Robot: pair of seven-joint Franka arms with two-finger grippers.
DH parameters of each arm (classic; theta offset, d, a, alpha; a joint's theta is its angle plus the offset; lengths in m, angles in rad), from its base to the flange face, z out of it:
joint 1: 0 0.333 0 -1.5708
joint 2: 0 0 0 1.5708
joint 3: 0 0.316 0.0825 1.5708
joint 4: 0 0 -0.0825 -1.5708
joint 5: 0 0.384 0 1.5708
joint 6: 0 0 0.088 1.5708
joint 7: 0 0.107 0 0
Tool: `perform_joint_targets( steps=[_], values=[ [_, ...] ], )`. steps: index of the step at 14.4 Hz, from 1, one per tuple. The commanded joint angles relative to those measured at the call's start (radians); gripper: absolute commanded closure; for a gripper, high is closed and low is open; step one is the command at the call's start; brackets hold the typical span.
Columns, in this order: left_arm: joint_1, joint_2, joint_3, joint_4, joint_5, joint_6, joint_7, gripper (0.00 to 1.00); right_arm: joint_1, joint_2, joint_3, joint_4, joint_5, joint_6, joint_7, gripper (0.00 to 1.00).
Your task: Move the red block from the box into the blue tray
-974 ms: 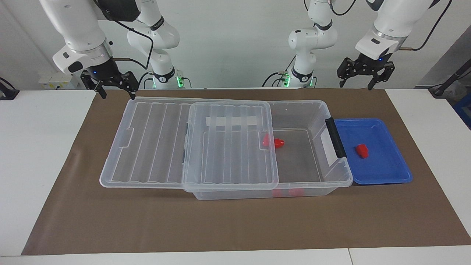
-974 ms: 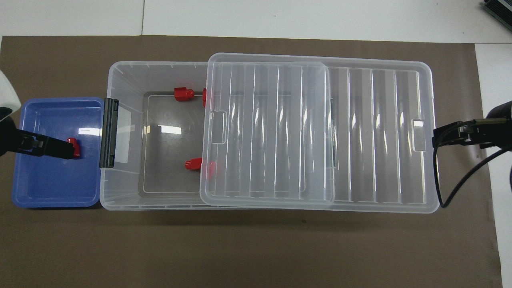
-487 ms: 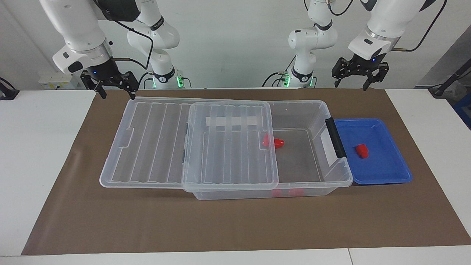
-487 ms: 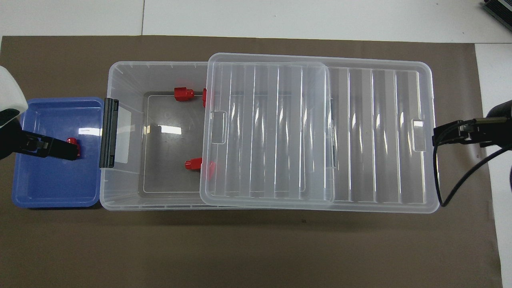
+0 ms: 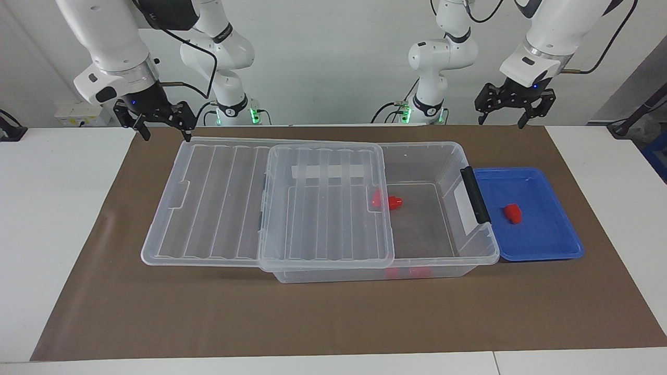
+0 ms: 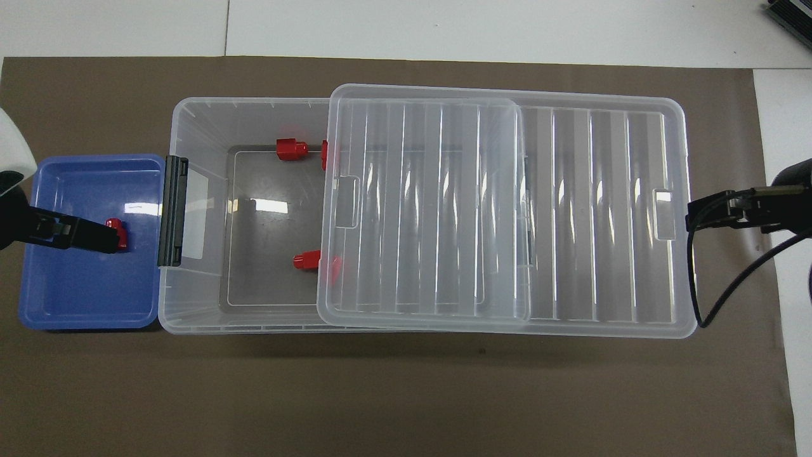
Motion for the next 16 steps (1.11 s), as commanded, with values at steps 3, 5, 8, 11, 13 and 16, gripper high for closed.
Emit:
perform_joint_targets(
  steps=[3, 5, 8, 11, 13, 16],
  values=[
    [0.002, -0.009, 0.005, -0.014, 0.002, 0.016, 0.002, 0.0, 0.002, -0.028, -0.006, -0.034, 0.003, 0.026, 0.019, 0.0],
    [-0.001, -0.009, 0.003, -0.012, 0.002, 0.018, 0.0, 0.0, -0.001, -0.028, -0.006, -0.028, 0.003, 0.017, 0.013, 0.0],
    [0.0, -0.009, 0.003, -0.014, 0.002, 0.027, -0.001, 0.0, 0.002, -0.03, -0.004, -0.023, 0.003, 0.02, 0.011, 0.0],
    [-0.011, -0.009, 0.002, -0.015, 0.002, 0.047, 0.0, 0.0, 0.0, -0.03, -0.006, -0.023, 0.003, 0.02, 0.011, 0.0],
    [-0.004, -0.009, 0.002, -0.015, 0.002, 0.047, -0.001, 0.0, 0.002, -0.03, -0.006, -0.023, 0.003, 0.02, 0.011, 0.0],
    [0.002, -0.009, 0.003, -0.015, 0.002, 0.047, 0.003, 0.0, 0.0, -0.03, -0.006, -0.023, 0.003, 0.02, 0.011, 0.0]
  ],
)
